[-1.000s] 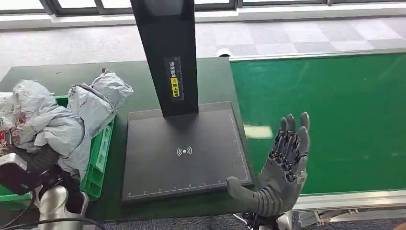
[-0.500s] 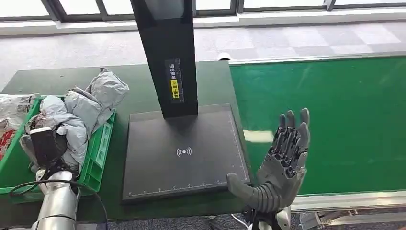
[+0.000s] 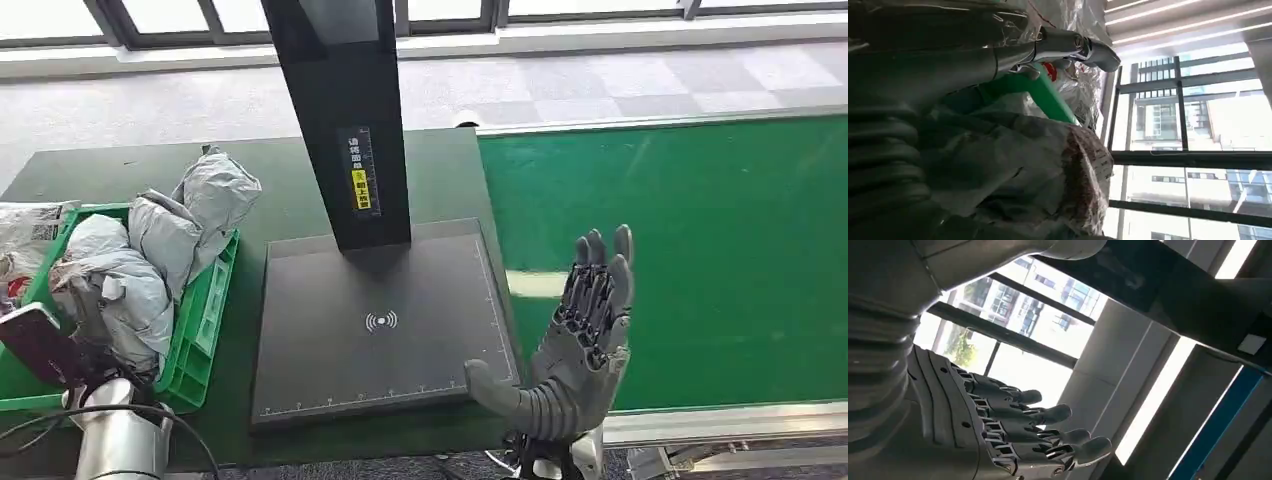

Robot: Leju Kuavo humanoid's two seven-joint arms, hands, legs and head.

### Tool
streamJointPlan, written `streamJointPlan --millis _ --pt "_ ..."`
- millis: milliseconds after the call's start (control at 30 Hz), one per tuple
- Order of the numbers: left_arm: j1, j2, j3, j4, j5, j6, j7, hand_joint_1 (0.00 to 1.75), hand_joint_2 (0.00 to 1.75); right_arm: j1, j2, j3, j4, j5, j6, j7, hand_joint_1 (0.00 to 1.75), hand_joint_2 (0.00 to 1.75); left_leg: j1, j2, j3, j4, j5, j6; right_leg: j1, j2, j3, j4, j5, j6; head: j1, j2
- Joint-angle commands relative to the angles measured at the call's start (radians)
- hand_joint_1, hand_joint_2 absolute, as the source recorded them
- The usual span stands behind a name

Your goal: Moved the parcel from conveyor to table for the left to box.

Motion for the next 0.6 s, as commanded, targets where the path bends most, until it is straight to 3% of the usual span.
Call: streamJointPlan --millis 33,167,233,367,400,600 --pt "0.269 -0.109 -0.273 -0.378 0.111 -0.101 0.004 0.0 0.0 0.016 0.013 -0.029 0.006 0.015 0.001 0.0 0.0 1.75 0.002 0.001 -0.003 0.001 0.0 0.002 0.002 0.0 -0.006 -0.003 0.001 0.0 0.0 0.0" --pt "0.318 -0.132 -0.348 -0.454 0.068 -0.076 0.004 0.0 0.0 0.033 0.007 -0.036 -0.009 0.015 0.001 0.0 0.0 1.75 0.001 0.0 -0.006 0.003 -0.001 0.003 0.002 0.0 -0.009 -0.002 0.001 0.002 0.0 0.0" --pt "0.345 -0.127 -0.392 -0.522 0.133 -0.128 0.004 0.0 0.0 0.039 0.008 -0.041 -0.011 0.016 0.001 0.0 0.0 1.75 0.002 0.0 -0.009 0.004 -0.002 0.004 0.003 0.0 -0.011 -0.003 0.001 0.002 0.0 0.0" --pt "0.336 -0.11 -0.446 -0.47 0.171 -0.225 0.004 0.0 0.0 0.049 0.003 -0.046 -0.012 0.004 0.001 0.0 0.0 1.75 0.001 -0.001 -0.01 0.004 -0.003 0.005 0.001 -0.001 -0.012 -0.002 0.0 0.003 0.0 0.0" --pt "0.345 -0.105 -0.463 -0.511 0.216 -0.327 0.004 0.0 0.0 0.055 -0.001 -0.048 -0.015 0.003 0.001 0.0 0.0 1.75 0.001 -0.001 -0.011 0.004 -0.003 0.006 0.002 -0.002 -0.012 -0.003 0.001 0.003 0.0 0.0" --pt "0.373 -0.138 -0.456 -0.644 0.244 -0.486 0.004 0.0 0.0 0.058 -0.012 -0.068 -0.015 -0.029 0.001 0.0 0.0 1.75 0.0 0.0 -0.012 0.005 -0.004 0.005 0.002 0.0 -0.013 -0.002 -0.001 0.004 0.0 0.0"
